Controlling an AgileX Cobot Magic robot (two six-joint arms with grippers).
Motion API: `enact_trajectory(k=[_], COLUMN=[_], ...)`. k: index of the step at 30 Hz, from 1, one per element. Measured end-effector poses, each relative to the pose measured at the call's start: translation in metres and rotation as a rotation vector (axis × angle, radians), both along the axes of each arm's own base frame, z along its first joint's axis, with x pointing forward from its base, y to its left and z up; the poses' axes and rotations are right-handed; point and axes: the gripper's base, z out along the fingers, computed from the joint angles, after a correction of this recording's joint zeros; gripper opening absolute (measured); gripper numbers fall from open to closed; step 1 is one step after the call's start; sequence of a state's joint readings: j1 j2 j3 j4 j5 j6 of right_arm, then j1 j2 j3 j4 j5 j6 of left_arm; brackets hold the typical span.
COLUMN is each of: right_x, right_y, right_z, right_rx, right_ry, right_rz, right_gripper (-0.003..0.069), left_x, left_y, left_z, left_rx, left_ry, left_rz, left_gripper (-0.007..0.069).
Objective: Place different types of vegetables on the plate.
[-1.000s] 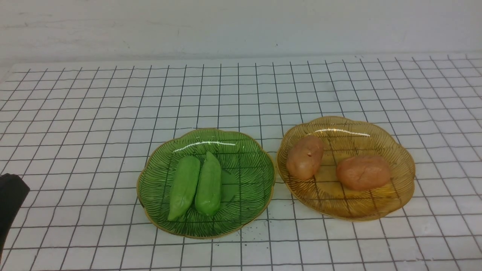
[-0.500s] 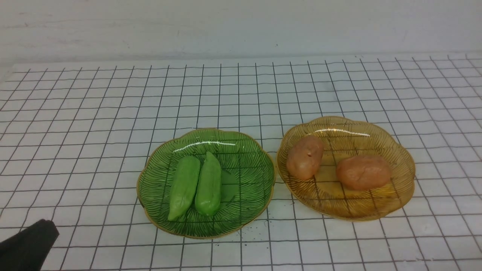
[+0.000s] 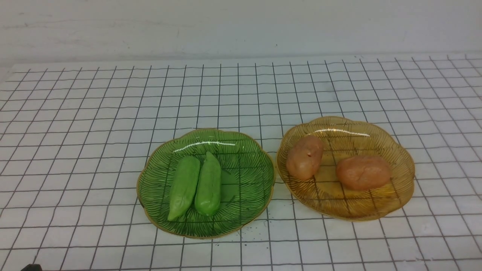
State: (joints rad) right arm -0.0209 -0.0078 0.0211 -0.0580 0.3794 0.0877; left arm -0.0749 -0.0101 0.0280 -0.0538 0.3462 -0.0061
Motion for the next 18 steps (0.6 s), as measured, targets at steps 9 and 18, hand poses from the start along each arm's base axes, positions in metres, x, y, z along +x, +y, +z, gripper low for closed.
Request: enact_trajectory(k=[9, 18], right_x=[0.0000, 0.0000], right_y=[0.0000, -0.0001], right_z=[0.0000, 0.0000], right_rx=[0.000, 0.000], right_ry=[0.000, 0.000], right_rz=[0.000, -0.001], right_gripper=[-0.0015, -0.0015], left_x=[-0.0008, -0.0009], left_y=[0.0001, 0.0001], left_z=[-0.0028, -0.0030], left_rx=[0.006, 0.006], left_ry=[0.032, 0.034], left_rz=[-0.001, -0.001], left_gripper=[-0.0008, -0.0008])
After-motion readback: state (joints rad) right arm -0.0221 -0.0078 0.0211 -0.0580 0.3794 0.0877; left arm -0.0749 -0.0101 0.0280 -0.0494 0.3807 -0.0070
